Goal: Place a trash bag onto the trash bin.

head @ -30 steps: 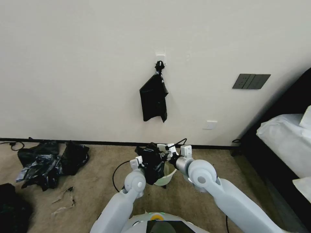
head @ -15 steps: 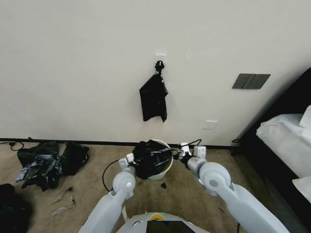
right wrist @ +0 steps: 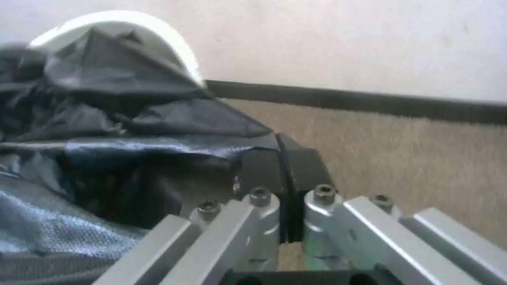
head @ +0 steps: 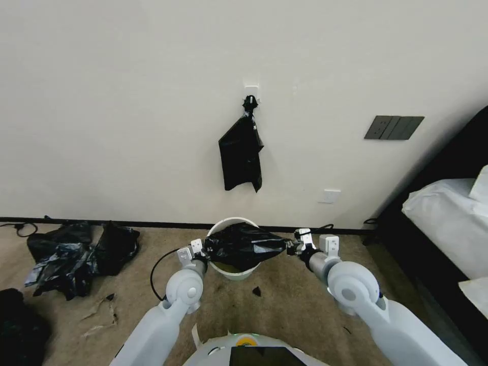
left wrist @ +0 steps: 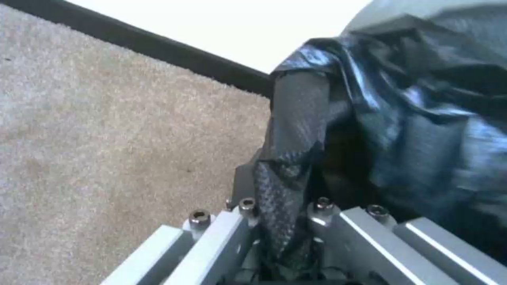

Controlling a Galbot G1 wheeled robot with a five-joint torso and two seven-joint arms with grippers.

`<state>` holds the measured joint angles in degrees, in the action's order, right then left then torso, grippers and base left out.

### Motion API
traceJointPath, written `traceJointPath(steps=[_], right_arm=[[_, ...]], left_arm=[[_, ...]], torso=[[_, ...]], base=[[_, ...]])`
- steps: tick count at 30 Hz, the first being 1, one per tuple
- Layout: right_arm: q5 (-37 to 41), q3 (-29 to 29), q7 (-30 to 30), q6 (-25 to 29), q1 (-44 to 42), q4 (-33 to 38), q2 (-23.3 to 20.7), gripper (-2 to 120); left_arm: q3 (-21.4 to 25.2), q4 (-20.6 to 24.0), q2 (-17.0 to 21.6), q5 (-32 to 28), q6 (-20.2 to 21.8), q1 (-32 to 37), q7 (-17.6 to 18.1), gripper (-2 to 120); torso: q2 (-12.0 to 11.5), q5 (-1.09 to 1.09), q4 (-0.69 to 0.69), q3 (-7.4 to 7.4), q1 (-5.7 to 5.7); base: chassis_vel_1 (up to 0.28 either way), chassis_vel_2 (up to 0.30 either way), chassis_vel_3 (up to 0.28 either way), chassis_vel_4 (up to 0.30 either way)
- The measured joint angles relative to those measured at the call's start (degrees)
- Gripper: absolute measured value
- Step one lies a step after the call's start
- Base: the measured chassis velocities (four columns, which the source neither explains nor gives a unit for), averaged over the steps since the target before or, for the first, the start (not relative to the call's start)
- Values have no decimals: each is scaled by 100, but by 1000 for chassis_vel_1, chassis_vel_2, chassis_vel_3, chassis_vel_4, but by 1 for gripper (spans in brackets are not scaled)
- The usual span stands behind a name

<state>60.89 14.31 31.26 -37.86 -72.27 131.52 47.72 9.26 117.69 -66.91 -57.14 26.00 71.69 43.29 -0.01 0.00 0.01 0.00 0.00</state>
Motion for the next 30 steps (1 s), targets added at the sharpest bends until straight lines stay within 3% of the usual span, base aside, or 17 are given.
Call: traceJointPath(steps=[2,5,6,10,14,17,22,23,24,25,27,30], right_arm=[[-341,-61,-174,58,-46,38,-8,7],[-1525,-249,-803,366,-251,187,-65,22],[-1525,-249,-803,366,-251,187,-65,22],[-2991,-274,-1581,818,-594,358,-311,40],[-3650,-168,-1845,1067,-783,426,-485,51],[-4398,18,-2106,1313,-975,519,-690,65],[-4373,149,-2179,1301,-1005,606,-808,80],[-3873,154,-2126,1278,-984,645,-810,84],[-2904,172,-1988,1228,-923,744,-771,90],[-2904,172,-1988,1228,-923,744,-771,90],[-1957,231,-1945,1221,-798,867,-662,98],[-2188,231,-2066,1292,-694,866,-652,99]], left_arm=[[0,34,3,4,9,4,-1,1],[-10,140,23,26,63,7,-1,1],[-10,140,23,26,63,7,-1,1],[-9,228,99,23,127,-19,3,1],[6,242,149,8,145,-50,6,1],[19,283,221,7,169,-82,0,1],[61,296,275,9,171,-119,-9,1],[85,295,283,6,171,-127,-16,1],[126,279,295,2,170,-135,-31,1],[126,279,295,2,170,-135,-31,1],[171,262,316,-2,169,-134,-47,1],[177,263,333,-2,169,-131,-49,1]], torso=[[0,-1,0,0,0],[0,0,0,0,0],[0,0,0,0,0],[0,-1,-1,0,0],[1,-1,-1,0,0],[1,0,-1,0,0],[1,-1,-1,0,0],[1,0,-1,0,-1],[0,1,-1,0,-1],[0,1,-1,0,-1],[1,-1,-1,0,-1],[1,0,0,0,0]], base=[[0,0,0,0],[0,0,0,0],[0,0,0,0],[0,0,0,0],[0,0,0,0],[0,0,0,0],[0,0,0,0],[0,0,0,0],[0,0,0,0],[0,0,0,0],[0,0,0,0],[0,0,0,0]])
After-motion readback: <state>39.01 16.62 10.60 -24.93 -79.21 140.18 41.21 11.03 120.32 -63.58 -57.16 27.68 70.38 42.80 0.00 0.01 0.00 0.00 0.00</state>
